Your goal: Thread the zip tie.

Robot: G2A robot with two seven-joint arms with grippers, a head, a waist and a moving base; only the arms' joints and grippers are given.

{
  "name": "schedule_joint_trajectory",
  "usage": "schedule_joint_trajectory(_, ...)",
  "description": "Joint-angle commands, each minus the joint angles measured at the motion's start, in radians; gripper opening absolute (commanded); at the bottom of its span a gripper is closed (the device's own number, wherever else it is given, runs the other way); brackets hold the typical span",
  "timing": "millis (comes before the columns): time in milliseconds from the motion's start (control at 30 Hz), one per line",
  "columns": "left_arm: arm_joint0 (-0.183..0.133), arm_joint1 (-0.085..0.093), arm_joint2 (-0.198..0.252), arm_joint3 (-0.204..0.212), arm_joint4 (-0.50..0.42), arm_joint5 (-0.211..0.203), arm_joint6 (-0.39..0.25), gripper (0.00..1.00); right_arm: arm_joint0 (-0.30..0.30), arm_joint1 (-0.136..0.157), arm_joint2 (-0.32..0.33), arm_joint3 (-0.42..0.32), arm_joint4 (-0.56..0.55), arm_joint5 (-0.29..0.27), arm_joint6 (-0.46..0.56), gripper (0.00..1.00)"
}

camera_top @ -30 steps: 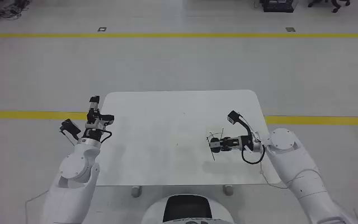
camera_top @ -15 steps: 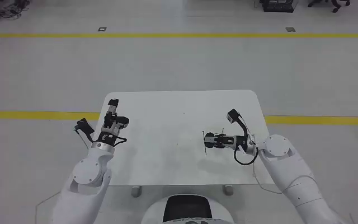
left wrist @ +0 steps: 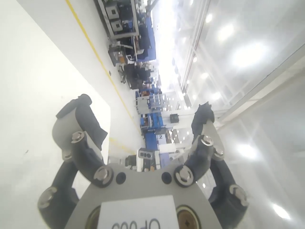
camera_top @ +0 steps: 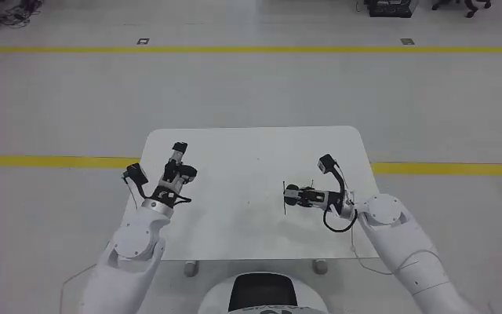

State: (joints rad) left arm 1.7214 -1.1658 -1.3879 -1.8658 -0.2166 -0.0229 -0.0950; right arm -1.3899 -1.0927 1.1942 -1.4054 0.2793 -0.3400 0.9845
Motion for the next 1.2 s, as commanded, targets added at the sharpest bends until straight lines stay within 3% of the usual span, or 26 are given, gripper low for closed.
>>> schedule_joint_trajectory(0,-0.031,-0.004,0.065,0.011,0.054,0.020,-0.021,1.00,-0.009,-0.003,-0.001,-0.003,-0.007,0.000,-0.031,0.00)
schedule_joint_trajectory(200,-0.129,-0.021,0.221,0.076,0.124,0.071,-0.069,1.00,-0.038,-0.015,0.008,-0.020,-0.002,0.000,-0.097,0.00)
schedule_joint_trajectory(300,-0.170,-0.030,0.267,0.110,0.116,0.103,-0.082,1.00,-0.045,-0.021,0.013,-0.017,0.002,0.000,-0.104,0.00)
schedule_joint_trajectory(400,-0.180,-0.031,0.271,0.114,0.114,0.099,-0.086,1.00,-0.032,-0.023,0.016,-0.007,-0.045,0.000,-0.098,0.00)
schedule_joint_trajectory(633,-0.180,-0.031,0.271,0.114,0.114,0.099,-0.086,1.00,-0.032,-0.023,0.016,-0.007,-0.045,0.000,-0.098,0.00)
schedule_joint_trajectory(700,-0.180,-0.033,0.289,0.126,0.103,0.088,-0.102,1.00,-0.033,-0.024,0.015,-0.008,-0.043,0.000,-0.103,0.00)
schedule_joint_trajectory(833,-0.211,-0.043,0.345,0.188,0.072,0.052,-0.148,1.00,-0.048,-0.032,0.001,-0.026,-0.012,0.000,-0.161,0.00)
schedule_joint_trajectory(1000,-0.284,-0.067,0.427,0.284,0.031,0.026,-0.145,1.00,-0.063,-0.046,-0.012,-0.031,-0.015,0.000,-0.239,0.00)
schedule_joint_trajectory(1167,-0.315,-0.079,0.452,0.321,0.014,0.002,-0.118,1.00,-0.068,-0.054,-0.018,-0.029,-0.027,0.000,-0.279,0.00)
